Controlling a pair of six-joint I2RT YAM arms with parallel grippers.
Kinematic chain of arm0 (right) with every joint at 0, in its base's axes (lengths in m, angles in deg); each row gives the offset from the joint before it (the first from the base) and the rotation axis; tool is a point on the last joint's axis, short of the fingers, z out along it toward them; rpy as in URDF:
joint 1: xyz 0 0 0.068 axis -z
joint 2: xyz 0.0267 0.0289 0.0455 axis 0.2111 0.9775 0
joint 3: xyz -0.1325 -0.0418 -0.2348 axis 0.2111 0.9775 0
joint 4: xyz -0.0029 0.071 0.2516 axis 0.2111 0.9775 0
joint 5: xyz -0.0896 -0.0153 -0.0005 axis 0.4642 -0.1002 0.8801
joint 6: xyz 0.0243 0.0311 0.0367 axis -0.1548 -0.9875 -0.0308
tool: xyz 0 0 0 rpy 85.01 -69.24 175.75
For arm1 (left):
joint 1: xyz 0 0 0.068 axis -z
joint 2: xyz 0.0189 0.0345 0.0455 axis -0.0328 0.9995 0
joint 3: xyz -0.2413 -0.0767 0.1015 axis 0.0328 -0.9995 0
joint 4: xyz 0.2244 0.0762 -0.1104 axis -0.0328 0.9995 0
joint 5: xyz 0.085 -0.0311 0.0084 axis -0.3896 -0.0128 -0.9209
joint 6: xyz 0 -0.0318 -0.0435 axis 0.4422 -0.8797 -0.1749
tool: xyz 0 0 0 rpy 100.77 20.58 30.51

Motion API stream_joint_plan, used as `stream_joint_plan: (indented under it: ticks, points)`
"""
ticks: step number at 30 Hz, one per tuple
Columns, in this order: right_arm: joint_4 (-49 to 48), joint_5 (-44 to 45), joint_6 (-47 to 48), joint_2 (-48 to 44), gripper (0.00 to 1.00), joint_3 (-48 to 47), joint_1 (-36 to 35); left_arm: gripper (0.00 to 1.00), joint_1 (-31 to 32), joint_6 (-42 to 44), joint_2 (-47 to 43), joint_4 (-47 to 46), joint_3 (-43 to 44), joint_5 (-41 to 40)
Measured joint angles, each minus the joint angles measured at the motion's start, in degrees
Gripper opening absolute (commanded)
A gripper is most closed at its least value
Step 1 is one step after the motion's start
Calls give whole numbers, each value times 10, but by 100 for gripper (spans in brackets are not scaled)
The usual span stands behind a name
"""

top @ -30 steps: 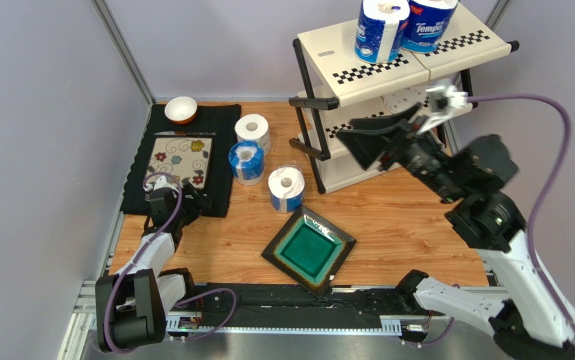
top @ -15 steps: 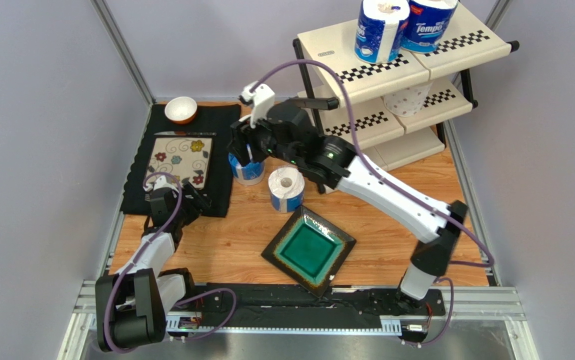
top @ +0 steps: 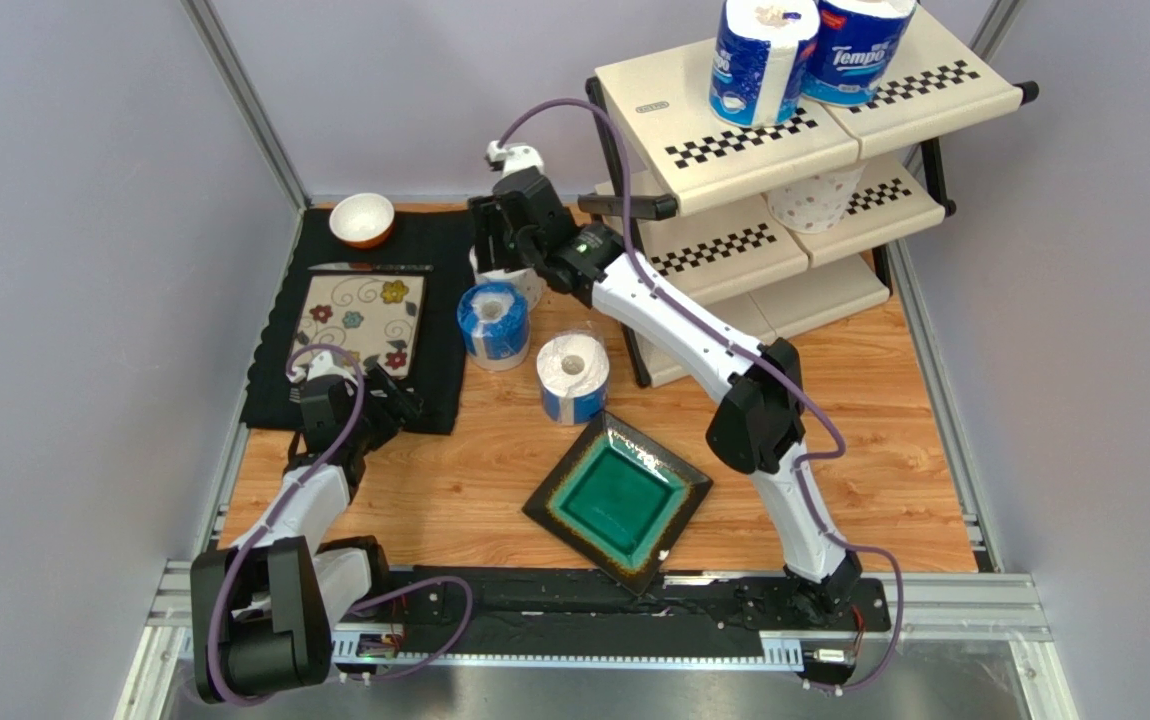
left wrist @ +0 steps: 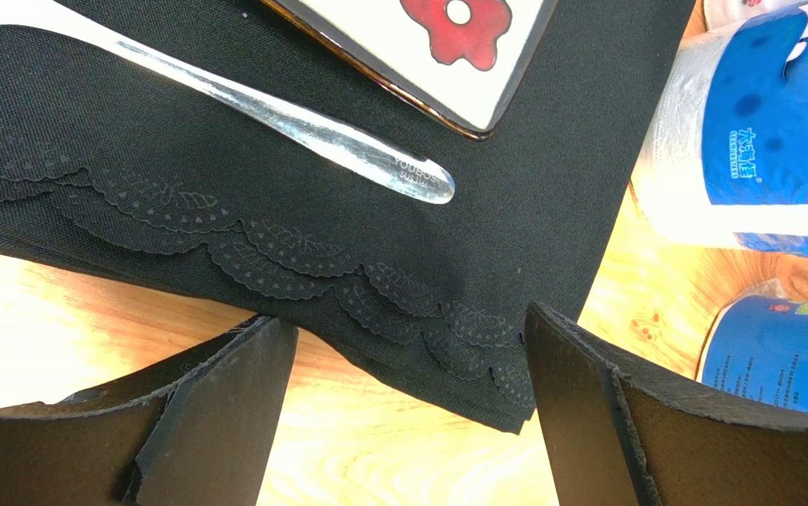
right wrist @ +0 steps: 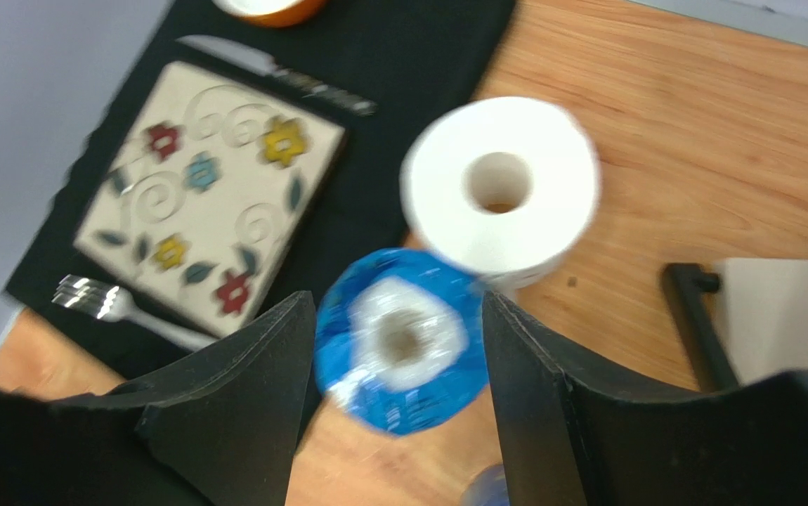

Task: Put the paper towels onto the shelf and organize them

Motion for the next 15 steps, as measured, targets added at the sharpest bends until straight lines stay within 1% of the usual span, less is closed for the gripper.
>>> stream_joint_plan:
  ticks: [4, 6, 15]
  points:
    - [-1, 3, -22, 28, 63, 0, 54, 89, 0, 0, 2, -2, 0, 0]
    - [-2, 5, -27, 32, 62, 0, 68, 89, 0, 0, 3, -3, 0, 0]
    - [-49, 13, -36, 43, 62, 11, 68, 89, 0, 0, 5, -7, 0, 0]
